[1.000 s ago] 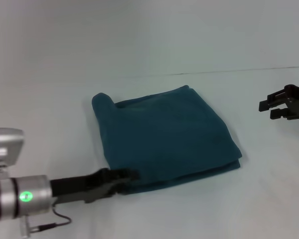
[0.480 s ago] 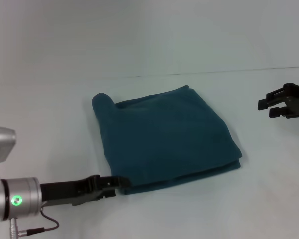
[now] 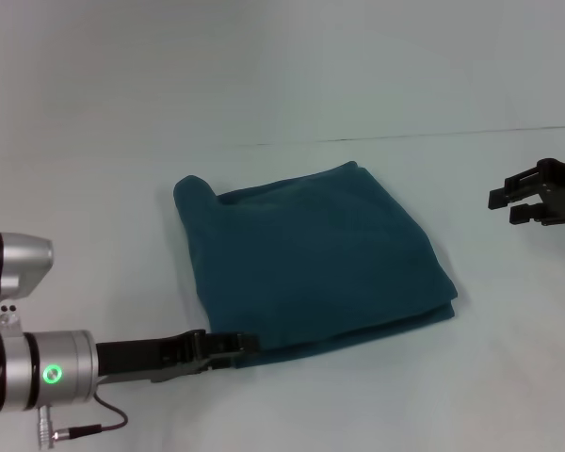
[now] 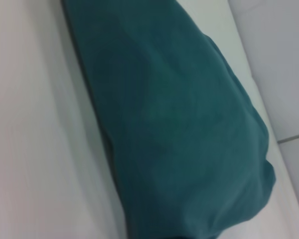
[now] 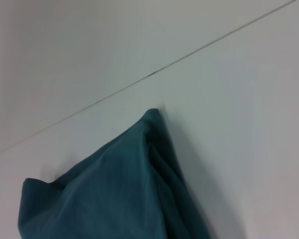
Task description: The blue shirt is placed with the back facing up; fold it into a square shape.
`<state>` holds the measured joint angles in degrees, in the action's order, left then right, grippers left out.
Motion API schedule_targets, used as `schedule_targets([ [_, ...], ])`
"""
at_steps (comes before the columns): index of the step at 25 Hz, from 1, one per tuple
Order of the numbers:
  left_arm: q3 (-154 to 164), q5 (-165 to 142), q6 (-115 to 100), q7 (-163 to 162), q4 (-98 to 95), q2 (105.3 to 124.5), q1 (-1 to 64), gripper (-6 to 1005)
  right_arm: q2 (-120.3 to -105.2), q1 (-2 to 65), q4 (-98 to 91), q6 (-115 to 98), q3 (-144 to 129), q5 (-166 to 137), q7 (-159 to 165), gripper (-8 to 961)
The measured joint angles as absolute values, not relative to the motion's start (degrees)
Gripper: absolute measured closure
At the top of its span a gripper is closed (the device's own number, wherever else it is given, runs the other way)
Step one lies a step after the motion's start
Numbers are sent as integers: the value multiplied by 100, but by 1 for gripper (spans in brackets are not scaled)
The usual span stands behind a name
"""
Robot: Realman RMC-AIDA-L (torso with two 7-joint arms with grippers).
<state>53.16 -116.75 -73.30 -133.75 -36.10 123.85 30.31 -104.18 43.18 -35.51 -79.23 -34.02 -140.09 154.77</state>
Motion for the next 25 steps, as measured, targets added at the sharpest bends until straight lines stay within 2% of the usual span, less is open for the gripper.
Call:
schedule_targets([
  [12,5317,-11524,-7681,-13715,-3542,12395,3129,342,-10415,4310,-3551,-7933,-3420,-14010,15477,508],
  [19,5074,-11577,-7642,-14312,-3643,12160,3114,341,-10391,4308,-3551,-7972,-3428,-14009,15458,508],
  [25,4983,-11809,-7185,-14650,-3566,12102,3239,341,-10388,4307,-3551,-7975,-3412,-14009,15401,508],
])
